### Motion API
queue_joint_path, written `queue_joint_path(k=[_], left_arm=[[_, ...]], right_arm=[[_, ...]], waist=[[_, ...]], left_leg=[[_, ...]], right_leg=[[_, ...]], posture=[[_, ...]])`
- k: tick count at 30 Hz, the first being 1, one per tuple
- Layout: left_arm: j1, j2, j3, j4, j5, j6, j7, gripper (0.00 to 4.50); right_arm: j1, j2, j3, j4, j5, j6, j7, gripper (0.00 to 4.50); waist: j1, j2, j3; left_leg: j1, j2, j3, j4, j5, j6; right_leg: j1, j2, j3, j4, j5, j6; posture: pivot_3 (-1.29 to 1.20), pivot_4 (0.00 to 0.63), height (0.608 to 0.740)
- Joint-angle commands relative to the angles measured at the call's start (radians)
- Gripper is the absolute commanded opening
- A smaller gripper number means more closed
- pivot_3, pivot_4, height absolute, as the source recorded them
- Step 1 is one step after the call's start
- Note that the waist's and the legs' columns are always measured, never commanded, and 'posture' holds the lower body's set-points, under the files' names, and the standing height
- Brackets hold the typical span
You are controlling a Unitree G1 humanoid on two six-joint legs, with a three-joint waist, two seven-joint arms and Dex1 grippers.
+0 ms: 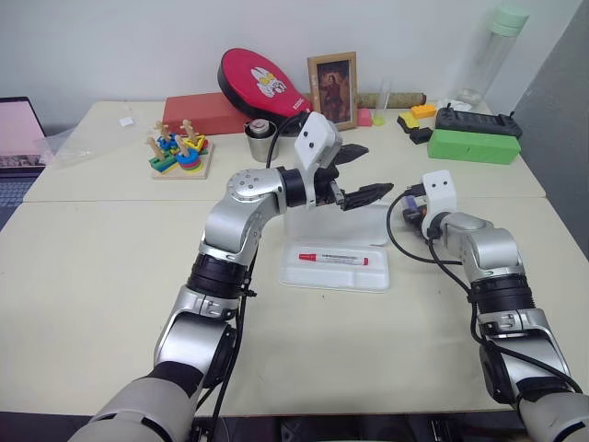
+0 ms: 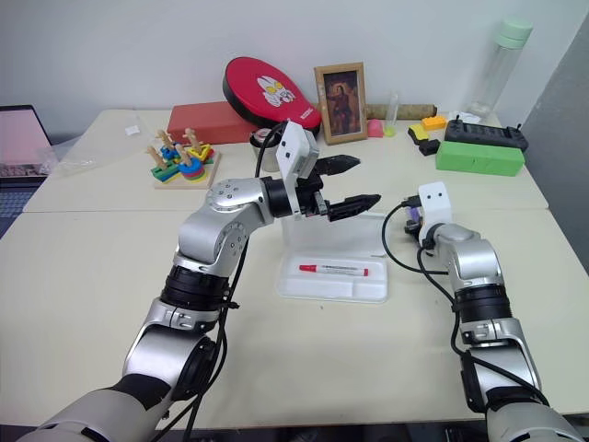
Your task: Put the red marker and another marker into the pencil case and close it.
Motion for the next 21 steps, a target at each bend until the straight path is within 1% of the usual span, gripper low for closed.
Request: queue_joint_path(k=[1, 7, 11, 13, 15, 16, 17, 19, 21], left_arm=[[0.004, 0.004, 0.004, -0.045, -0.025, 0.0, 0.001, 4.5], [0.007, 0.0, 0.011, -0.044, -0.035, -0.002, 0.007, 4.5], [0.014, 0.022, 0.015, -0.062, -0.044, 0.005, -0.01, 4.5], [0.035, 0.058, 0.041, -0.108, -0.085, 0.035, -0.037, 4.5], [0.08, 0.122, 0.076, -0.174, -0.129, 0.071, -0.067, 4.5], [0.105, 0.157, 0.092, -0.207, -0.146, 0.089, -0.077, 4.5], [0.127, 0.186, 0.106, -0.235, -0.164, 0.109, -0.086, 4.5], [0.168, 0.245, 0.125, -0.29, -0.201, 0.146, -0.105, 4.5], [0.235, 0.328, 0.16, -0.365, -0.233, 0.18, -0.132, 4.5]], right_arm=[[-0.017, -0.012, -0.02, 0.02, -0.018, -0.005, -0.002, 1.08], [-0.042, -0.016, -0.057, 0.02, 0.002, -0.046, 0.005, 1.08], [-0.075, -0.052, -0.056, -0.027, 0.01, -0.111, 0.069, 1.08], [-0.103, -0.082, -0.052, -0.093, 0.039, -0.186, 0.171, 1.08], [-0.123, -0.118, -0.047, -0.205, 0.119, -0.228, 0.344, 1.08], [-0.122, -0.137, -0.04, -0.262, 0.166, -0.233, 0.434, 1.08], [-0.125, -0.148, -0.038, -0.296, 0.201, -0.225, 0.492, 1.08], [-0.138, -0.166, -0.037, -0.325, 0.257, -0.192, 0.571, 1.08], [-0.157, -0.193, -0.011, -0.336, 0.294, -0.182, 0.675, 1.08]], waist=[[0.0, 0.0, 0.0], [-0.001, 0.0, 0.0], [-0.003, 0.0, 0.0], [-0.005, 0.0, 0.0], [-0.016, 0.001, 0.0], [-0.021, 0.001, 0.0], [-0.028, 0.002, 0.001], [-0.032, 0.002, 0.0], [-0.028, 0.002, 0.0]], left_leg=[[0.0, 0.0, 0.0, 0.0, 0.0, 0.0], [0.0, 0.0, 0.0, 0.0, 0.0, 0.0], [0.0, 0.0, 0.0, 0.0, 0.0, 0.0], [0.0, 0.0, 0.001, -0.001, 0.0, 0.0], [0.0, 0.0, 0.001, -0.002, 0.0, 0.0], [0.0, 0.0, 0.003, -0.002, 0.0, 0.0], [0.0, 0.001, 0.004, -0.002, 0.0, 0.0], [0.0, 0.002, 0.006, -0.002, 0.0, 0.001], [0.0, 0.003, 0.006, -0.002, 0.0, 0.001]], right_leg=[[0.0, 0.0, 0.0, 0.0, 0.0, 0.0], [0.0, 0.0, 0.0, 0.0, 0.0, 0.0], [-0.001, 0.0, 0.0, 0.0, 0.0, 0.0], [-0.001, 0.0, 0.001, 0.0, 0.0, 0.0], [-0.002, 0.0, 0.001, -0.001, 0.0, 0.0], [-0.002, 0.0, 0.001, -0.001, 0.0, 0.0], [-0.002, 0.0, 0.0, -0.001, 0.0, 0.0], [-0.001, 0.0, 0.0, -0.002, -0.001, 0.0], [0.0, 0.0, -0.002, -0.002, -0.001, 0.0]], posture=[[0.0, 0.15, 0.74], [0.0, 0.15, 0.74], [0.0, 0.15, 0.74], [0.0, 0.15, 0.74], [0.0, 0.15, 0.74], [0.0, 0.15, 0.74], [0.0, 0.15, 0.74], [0.0, 0.15, 0.74], [0.0, 0.15, 0.74]])
